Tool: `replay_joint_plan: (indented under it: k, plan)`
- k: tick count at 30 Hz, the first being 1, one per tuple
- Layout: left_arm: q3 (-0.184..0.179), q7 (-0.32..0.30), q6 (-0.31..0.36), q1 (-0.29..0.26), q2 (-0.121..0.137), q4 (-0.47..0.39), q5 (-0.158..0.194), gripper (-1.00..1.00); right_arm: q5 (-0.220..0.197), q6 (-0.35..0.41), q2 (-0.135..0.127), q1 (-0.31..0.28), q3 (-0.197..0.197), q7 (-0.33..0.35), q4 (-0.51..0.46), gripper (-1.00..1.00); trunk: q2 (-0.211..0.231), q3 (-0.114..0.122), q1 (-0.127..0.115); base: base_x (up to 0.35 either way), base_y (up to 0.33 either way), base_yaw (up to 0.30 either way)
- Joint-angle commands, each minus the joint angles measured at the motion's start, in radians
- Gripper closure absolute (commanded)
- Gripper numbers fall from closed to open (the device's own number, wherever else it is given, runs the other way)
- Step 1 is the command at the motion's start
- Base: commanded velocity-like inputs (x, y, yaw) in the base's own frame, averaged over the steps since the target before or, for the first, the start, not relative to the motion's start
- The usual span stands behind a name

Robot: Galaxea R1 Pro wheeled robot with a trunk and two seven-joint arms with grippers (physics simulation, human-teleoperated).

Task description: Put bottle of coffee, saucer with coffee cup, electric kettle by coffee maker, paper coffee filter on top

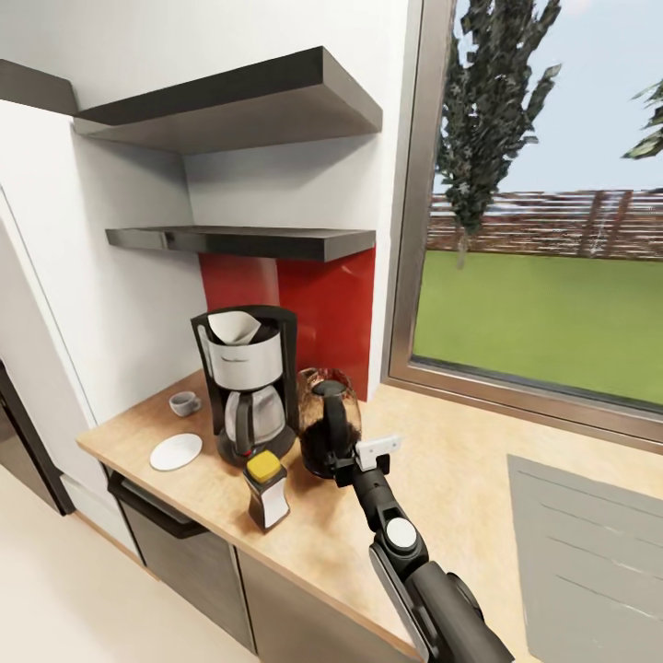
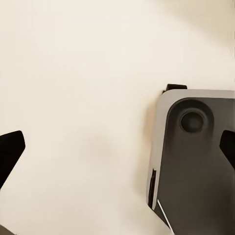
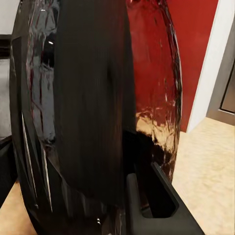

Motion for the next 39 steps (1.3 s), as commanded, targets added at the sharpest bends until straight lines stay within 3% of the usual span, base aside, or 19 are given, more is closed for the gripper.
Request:
replay_joint_plan:
  k: [1, 39]
  plan:
    - [0.006, 0.004, -0.004, -0.001, 0.001, 0.002, -0.011, -1.0, 0.004, 0.006, 0.0, -0.001, 0.003, -0.007, -0.002, 1.0, -0.001, 0.0, 0.001, 0.083, 0.0, 0.0]
    - [0.006, 0.004, -0.004, -0.001, 0.003, 0.003, -0.011, -1.0, 0.003, -0.005, 0.0, -0.001, 0.003, -0.006, 0.064, 1.0, -0.001, 0.0, 0.001, 0.006, 0.025, 0.0]
